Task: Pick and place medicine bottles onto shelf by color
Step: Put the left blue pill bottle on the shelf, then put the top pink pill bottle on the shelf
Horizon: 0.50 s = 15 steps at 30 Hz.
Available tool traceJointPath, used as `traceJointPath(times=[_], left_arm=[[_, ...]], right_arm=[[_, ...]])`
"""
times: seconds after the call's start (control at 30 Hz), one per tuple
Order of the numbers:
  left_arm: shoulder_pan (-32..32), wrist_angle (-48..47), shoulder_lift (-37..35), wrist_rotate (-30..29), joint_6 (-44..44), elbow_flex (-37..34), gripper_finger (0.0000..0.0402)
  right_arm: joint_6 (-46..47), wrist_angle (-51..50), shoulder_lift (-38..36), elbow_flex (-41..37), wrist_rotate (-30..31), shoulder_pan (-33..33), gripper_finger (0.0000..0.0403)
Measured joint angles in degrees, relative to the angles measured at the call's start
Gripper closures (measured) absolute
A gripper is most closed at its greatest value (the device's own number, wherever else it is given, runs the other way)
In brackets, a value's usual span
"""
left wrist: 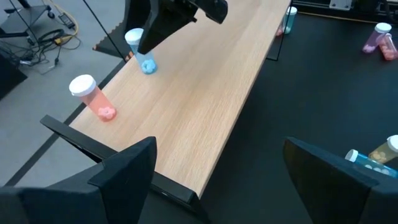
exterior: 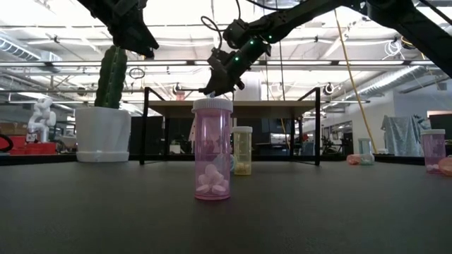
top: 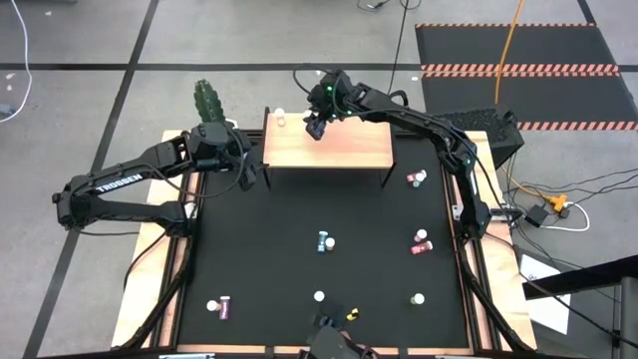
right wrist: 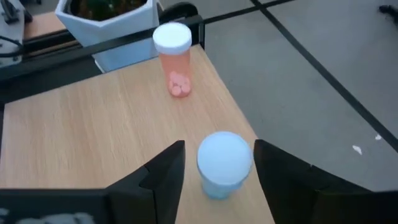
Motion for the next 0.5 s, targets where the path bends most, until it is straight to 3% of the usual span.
traceJointPath(times=[0.27,0.5], left_arm=[[-0.06,-0.04,-0.07,-0.12,-2.81,0.0,0.0057],[-1.36,-2.39,-1.47,-1.1,-14.65,0.0,0.0057]], right_arm=[[-0.03,-0.37,-2.97,-0.02,1.04,0.1,0.0182],[-1.31,-6.01,-12.37,0.04,0.94,2.14,0.0179]])
